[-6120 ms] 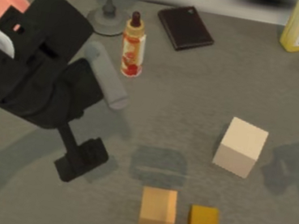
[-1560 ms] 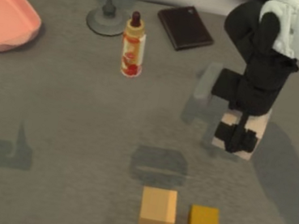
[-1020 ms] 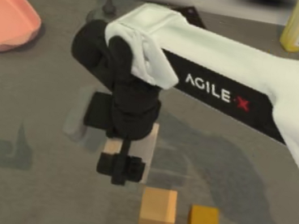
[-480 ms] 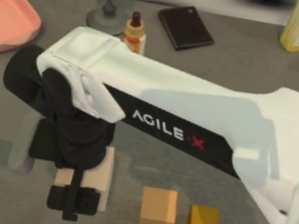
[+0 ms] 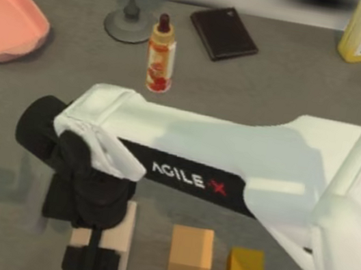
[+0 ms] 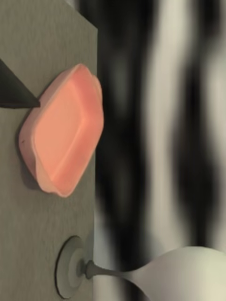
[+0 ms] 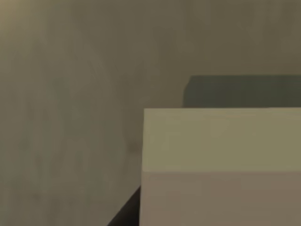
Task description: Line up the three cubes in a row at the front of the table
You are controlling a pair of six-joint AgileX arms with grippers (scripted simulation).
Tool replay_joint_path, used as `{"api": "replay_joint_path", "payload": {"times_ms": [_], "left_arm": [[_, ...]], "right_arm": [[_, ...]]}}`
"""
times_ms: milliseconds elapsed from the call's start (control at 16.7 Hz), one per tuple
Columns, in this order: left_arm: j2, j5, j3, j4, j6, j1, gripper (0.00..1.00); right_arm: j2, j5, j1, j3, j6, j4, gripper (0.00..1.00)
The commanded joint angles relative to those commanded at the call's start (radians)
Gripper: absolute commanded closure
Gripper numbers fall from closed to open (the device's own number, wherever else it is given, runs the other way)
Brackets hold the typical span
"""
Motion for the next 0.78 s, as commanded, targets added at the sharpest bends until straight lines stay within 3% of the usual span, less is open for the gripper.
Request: {"api": "replay_joint_path", "payload": {"times_ms": [300,780], "left_arm": [[0.000,0.000,0.000,0.000,0.000,0.000,0.00],[0.000,0.000,0.000,0.000,0.000,0.000,0.00]], "right_arm": [[0.008,0.000,0.002,-0.023,-0.001,0.024,1.00],[0.008,0.000,0.002,-0.023,-0.001,0.024,0.40]]}}
